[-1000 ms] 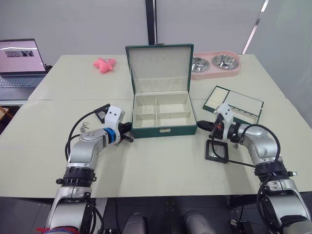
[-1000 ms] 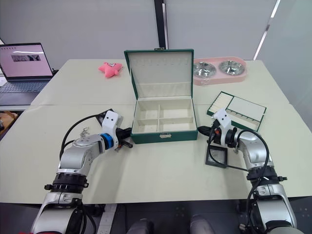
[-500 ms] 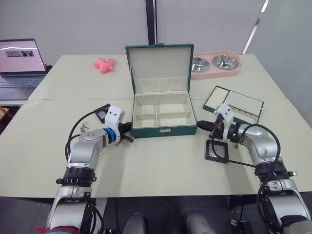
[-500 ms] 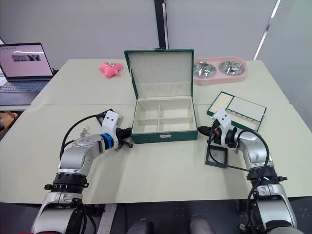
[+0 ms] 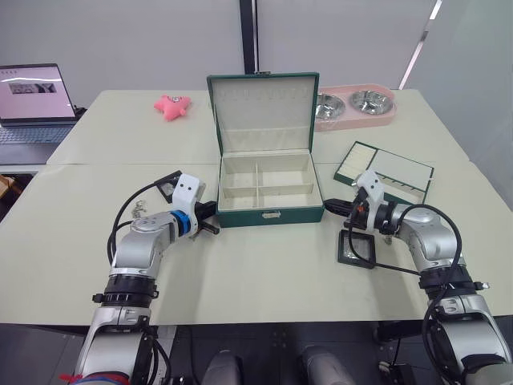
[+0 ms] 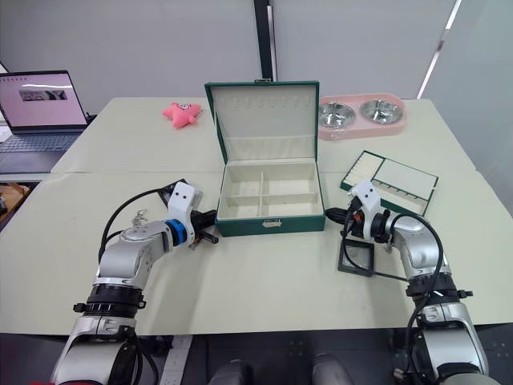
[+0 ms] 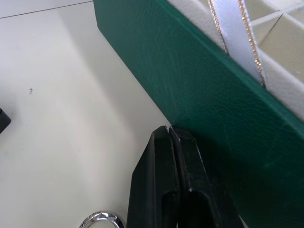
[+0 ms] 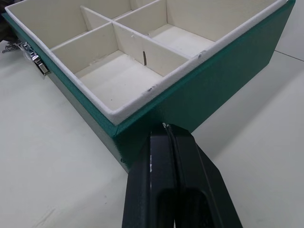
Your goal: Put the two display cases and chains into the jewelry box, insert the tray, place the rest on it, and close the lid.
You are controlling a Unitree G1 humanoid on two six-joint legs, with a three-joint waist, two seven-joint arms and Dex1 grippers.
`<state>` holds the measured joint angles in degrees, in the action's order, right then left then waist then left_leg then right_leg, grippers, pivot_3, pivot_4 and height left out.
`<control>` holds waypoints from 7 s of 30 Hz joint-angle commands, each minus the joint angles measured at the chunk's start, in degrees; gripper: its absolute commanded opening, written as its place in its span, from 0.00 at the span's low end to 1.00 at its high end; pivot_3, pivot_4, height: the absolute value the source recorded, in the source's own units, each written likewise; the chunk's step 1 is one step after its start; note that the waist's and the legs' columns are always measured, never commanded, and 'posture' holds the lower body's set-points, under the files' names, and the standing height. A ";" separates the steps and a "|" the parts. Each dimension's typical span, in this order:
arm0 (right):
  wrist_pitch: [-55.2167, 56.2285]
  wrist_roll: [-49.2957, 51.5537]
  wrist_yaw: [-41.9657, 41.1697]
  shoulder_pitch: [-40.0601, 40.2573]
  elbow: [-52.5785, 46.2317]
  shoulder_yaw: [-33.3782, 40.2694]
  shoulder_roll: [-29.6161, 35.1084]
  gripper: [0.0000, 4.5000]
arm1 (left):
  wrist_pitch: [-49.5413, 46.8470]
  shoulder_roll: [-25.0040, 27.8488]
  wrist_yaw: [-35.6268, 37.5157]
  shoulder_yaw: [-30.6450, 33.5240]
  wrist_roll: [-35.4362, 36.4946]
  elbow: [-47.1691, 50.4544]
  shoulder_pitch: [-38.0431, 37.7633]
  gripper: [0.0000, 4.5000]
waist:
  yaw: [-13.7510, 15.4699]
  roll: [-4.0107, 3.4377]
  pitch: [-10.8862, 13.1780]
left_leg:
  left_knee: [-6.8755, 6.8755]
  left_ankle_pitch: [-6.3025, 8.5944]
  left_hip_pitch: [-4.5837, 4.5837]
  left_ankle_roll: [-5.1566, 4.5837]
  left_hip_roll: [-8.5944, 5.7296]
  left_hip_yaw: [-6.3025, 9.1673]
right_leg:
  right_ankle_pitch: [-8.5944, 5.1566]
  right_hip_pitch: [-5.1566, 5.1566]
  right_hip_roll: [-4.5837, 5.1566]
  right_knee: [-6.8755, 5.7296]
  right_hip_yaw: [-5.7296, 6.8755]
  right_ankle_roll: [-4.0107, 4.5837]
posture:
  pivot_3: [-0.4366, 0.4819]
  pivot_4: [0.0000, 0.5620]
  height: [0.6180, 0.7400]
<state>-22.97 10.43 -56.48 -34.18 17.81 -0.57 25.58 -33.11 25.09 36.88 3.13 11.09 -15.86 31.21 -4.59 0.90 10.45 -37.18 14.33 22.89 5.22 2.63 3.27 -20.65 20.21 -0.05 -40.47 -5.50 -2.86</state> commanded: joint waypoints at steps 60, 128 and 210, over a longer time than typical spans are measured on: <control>1.27 14.21 -15.33 21.18 -1.63 19.29 31.77 1.00 | 14.96 36.27 21.97 27.79 8.57 -7.61 -31.14 1.00 | -0.11 -0.01 0.11 | 0.26 0.13 0.01 -0.22 0.06 -0.11 | -0.01 -0.01 0.00 0.43 -0.05 0.00 | 0.48 0.27 1.00; 6.10 9.27 -3.74 -0.85 -16.74 -10.63 -3.07 1.00 | 14.24 8.42 -13.64 15.32 1.96 -17.91 -2.70 0.86 | 1.33 0.16 0.04 | 0.08 0.10 0.03 -0.18 0.03 0.16 | 0.00 0.04 0.03 0.08 0.19 0.01 | 0.48 0.27 1.00; 2.51 13.33 -0.54 -6.23 -12.02 3.04 7.61 1.00 | -4.60 -16.67 -29.47 3.04 5.69 6.75 13.88 0.00 | 1.73 0.25 0.10 | 0.13 -0.01 0.14 0.03 -0.03 -0.01 | 0.01 -0.03 0.05 0.48 0.03 0.00 | 0.48 0.27 1.00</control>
<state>-21.71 23.53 -57.32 -39.47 6.65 0.80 32.81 -39.34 8.64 6.99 6.05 17.03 -9.92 43.44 -2.86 1.15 10.55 -37.05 14.31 23.03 5.25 2.60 3.26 -20.64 20.18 0.00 -39.99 -5.47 -2.86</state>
